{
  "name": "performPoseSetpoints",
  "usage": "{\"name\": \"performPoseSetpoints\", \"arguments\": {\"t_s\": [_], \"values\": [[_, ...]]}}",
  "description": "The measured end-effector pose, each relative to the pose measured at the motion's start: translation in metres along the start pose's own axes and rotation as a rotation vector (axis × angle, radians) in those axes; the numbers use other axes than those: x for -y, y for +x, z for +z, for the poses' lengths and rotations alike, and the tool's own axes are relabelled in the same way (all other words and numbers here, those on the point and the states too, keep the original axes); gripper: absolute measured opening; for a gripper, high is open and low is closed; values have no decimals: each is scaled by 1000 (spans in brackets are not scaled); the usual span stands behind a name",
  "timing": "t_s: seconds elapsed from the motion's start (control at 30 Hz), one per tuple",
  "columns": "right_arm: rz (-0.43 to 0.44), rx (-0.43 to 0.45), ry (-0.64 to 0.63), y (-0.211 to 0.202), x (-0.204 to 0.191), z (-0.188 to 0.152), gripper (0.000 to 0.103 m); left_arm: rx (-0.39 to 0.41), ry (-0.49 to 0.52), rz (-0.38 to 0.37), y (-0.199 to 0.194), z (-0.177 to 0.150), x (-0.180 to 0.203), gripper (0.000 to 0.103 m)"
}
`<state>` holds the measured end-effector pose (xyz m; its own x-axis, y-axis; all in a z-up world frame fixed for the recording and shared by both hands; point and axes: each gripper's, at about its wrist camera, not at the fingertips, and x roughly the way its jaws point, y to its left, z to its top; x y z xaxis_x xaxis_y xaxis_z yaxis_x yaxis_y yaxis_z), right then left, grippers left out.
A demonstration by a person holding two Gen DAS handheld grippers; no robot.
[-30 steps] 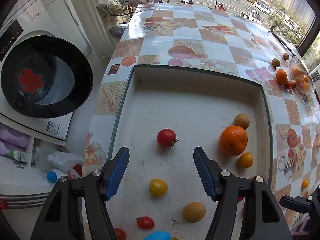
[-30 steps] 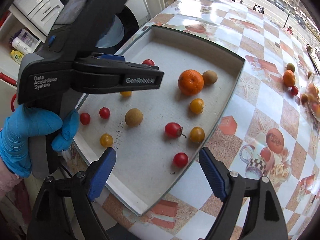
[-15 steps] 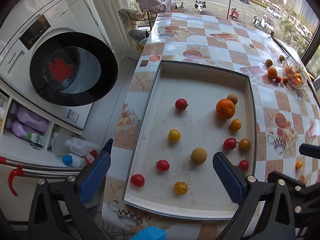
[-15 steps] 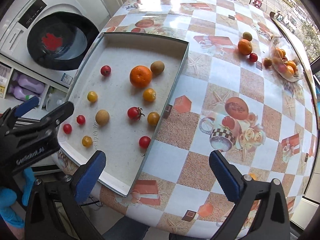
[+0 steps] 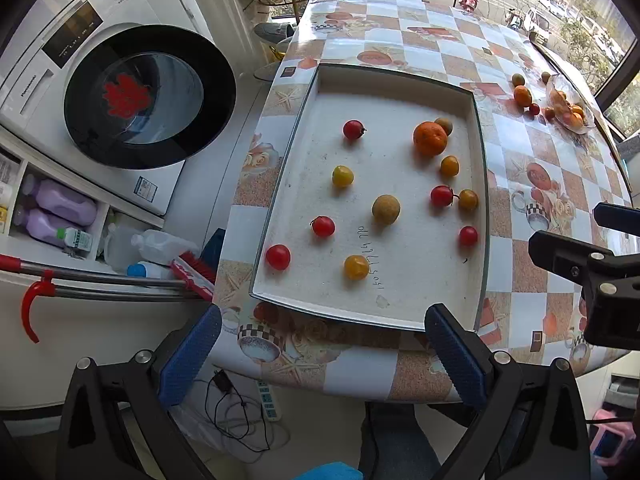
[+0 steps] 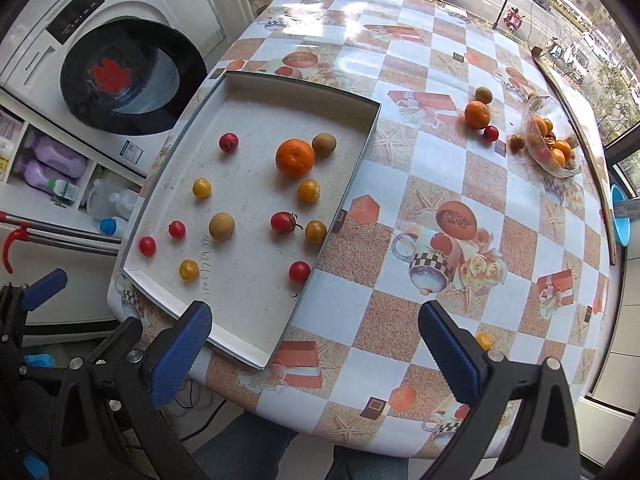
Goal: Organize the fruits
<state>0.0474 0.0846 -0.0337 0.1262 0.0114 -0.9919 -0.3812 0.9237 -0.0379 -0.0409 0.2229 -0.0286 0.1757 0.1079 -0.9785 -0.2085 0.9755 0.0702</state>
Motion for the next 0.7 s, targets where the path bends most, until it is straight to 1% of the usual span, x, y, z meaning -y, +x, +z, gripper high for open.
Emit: {"name": "performPoseSetpoints", "arguments": {"t_s": [0.13, 0.47, 0.7], "values": [[-14, 3, -24, -6, -8, -7, 103, -1, 1, -5, -3, -2, 3, 102], [-36, 28, -51, -23, -13, -20, 103, 25, 64, 4, -15, -12, 15, 102], [-45, 34, -68, -29, -12, -23, 103, 39, 63, 6, -21, -13, 16, 102]]}}
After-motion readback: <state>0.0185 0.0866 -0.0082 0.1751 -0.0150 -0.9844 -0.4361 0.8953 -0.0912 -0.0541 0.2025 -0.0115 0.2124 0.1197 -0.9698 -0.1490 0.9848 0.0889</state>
